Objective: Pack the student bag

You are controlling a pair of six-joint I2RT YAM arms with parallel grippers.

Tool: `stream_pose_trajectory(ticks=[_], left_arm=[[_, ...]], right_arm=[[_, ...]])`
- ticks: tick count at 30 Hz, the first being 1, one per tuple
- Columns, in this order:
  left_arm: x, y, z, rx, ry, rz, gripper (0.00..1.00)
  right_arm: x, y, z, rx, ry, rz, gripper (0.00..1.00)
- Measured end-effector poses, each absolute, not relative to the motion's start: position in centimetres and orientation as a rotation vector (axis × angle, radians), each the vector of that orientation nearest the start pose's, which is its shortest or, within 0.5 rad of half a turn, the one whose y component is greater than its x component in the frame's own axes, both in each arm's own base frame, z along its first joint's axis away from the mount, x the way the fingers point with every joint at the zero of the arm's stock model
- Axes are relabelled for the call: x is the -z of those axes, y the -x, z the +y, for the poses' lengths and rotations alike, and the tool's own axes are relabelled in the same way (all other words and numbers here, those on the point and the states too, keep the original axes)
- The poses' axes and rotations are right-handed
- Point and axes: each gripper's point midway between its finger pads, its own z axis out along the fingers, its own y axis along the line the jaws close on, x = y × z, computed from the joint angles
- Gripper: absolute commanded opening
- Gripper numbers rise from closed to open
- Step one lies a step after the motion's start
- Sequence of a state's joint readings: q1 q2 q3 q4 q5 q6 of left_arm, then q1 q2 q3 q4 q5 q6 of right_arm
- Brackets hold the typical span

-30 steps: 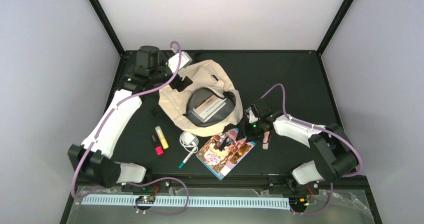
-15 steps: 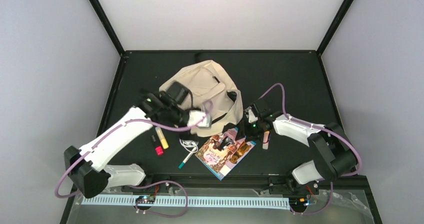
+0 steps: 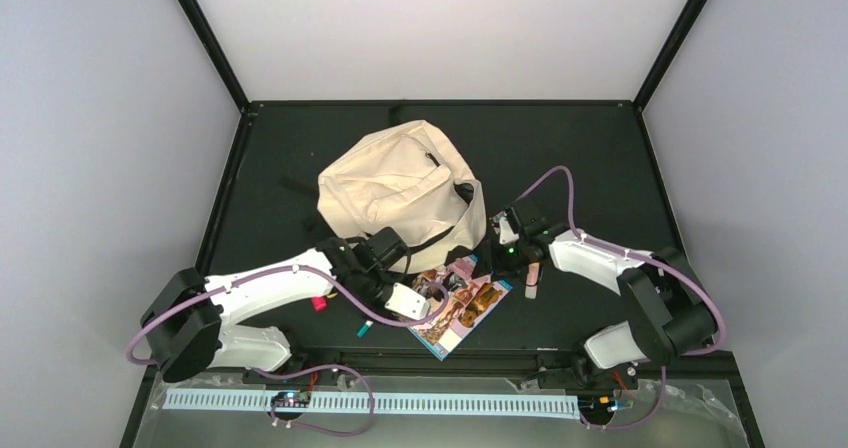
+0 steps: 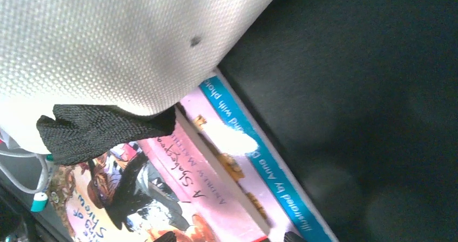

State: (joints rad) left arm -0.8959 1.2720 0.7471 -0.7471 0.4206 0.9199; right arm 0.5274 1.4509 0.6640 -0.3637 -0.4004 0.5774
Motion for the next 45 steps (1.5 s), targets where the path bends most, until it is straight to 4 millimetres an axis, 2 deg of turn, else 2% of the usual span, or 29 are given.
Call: stream_pose_trajectory(ticks=[4,7,12,19,30,34,39,42,45], left_arm=[[-6.4,-10.8,-24.4,-0.659,2.817,-1.946,0.53],[-4.9,-10.3,-24.3,-0.598,2.881,-1.880,0.53],[-3.1,-10.6,-24.9,-0.529,2.924,-1.839,0.48],[-2.8,-11.8,-25.5,-0.438,2.980,-1.845,0.45],[-2.6,-11.8,-25.5,-0.431,2.981,-1.840,0.46],[-2.5,-11.8,-25.4,-0.424,2.991,-1.833,0.46],[-2.8,-12.4,-25.9,-0.394,3.061,-1.844,0.48],[-3.1,-13.1,-26.3,-0.357,3.110,-1.856,0.49],[-3.2,-13.7,-26.5,-0.315,3.138,-1.863,0.49]], right_arm=[[-3.5,-23.1,20.1,-0.807,0.064,2.847,0.53],[-3.9,-23.7,20.1,-0.825,0.101,2.814,0.53],[-3.9,-24.1,20.3,-0.854,0.153,2.793,0.51],[-3.4,-23.7,22.1,-1.022,0.240,2.797,0.50],[-4.1,-23.3,22.7,-1.186,0.236,2.701,0.50],[-5.1,-22.8,22.9,-1.280,0.190,2.654,0.49],[-7.7,-20.2,24.2,-1.483,0.218,2.620,0.48],[-8.6,-19.6,24.3,-1.520,0.224,2.611,0.44],[-8.5,-19.4,24.2,-1.521,0.203,2.634,0.35]])
